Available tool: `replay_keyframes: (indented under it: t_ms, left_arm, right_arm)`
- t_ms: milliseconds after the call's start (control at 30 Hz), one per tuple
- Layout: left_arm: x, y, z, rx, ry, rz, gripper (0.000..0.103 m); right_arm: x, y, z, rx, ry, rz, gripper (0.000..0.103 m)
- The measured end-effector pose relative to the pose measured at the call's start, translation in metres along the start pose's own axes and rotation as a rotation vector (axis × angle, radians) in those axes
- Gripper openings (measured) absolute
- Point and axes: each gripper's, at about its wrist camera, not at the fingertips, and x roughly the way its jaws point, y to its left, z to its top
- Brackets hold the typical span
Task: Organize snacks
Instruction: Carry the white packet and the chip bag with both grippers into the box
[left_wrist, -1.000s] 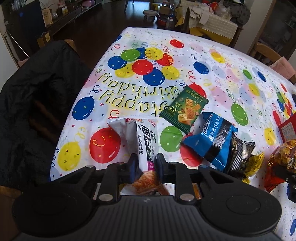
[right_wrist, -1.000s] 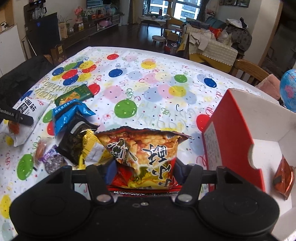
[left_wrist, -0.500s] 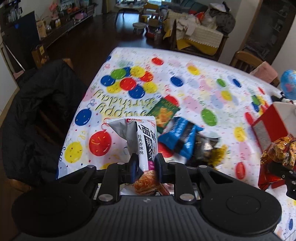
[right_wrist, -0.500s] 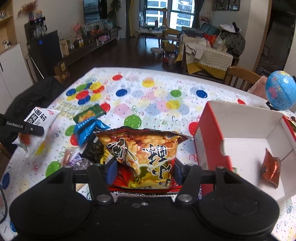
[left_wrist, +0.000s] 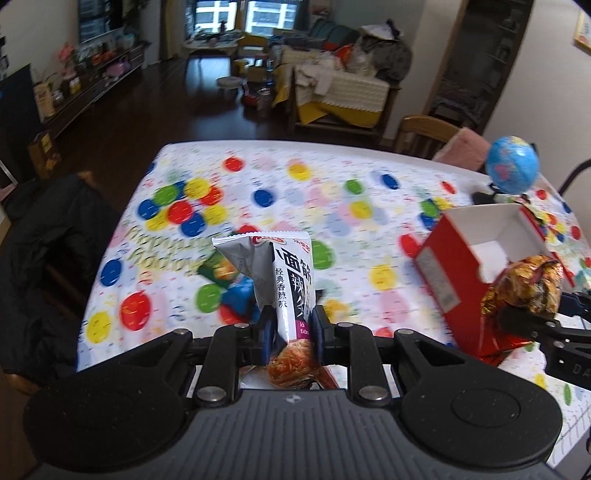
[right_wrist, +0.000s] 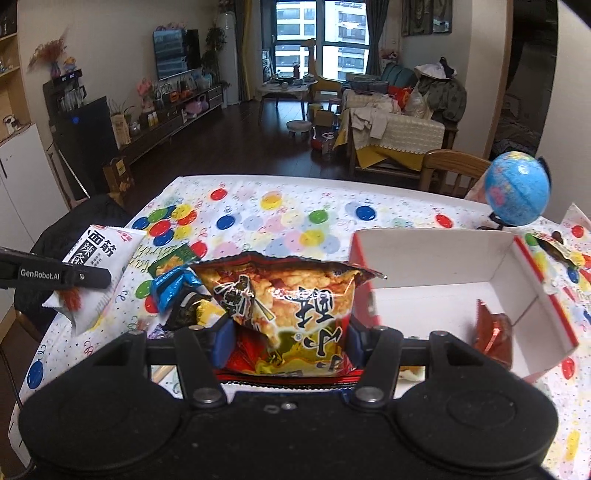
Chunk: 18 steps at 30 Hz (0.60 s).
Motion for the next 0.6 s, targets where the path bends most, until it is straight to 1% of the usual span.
replay_keyframes:
  t_ms: [333, 467, 600]
  left_arm:
    - [0.000, -0.076, 0.014, 0.078, -0.026, -0.074, 0.021]
    - [0.007, -0.108, 0.021, 0.107, -0.024, -0.100, 0.021]
    - [0.016, -0.140, 0.026, 0.143, -0.020, -0.110, 0.021]
  right_arm:
    - [-0.012, -0.048, 0.003, 0.023, -0.013, -0.030, 0.056]
    - [-0.016, -0.070, 0.005, 0.027, -0.024, -0.044, 0.056]
    - [-0.015, -0.094, 0.007, 0.038, -0.026, -0.063, 0.056]
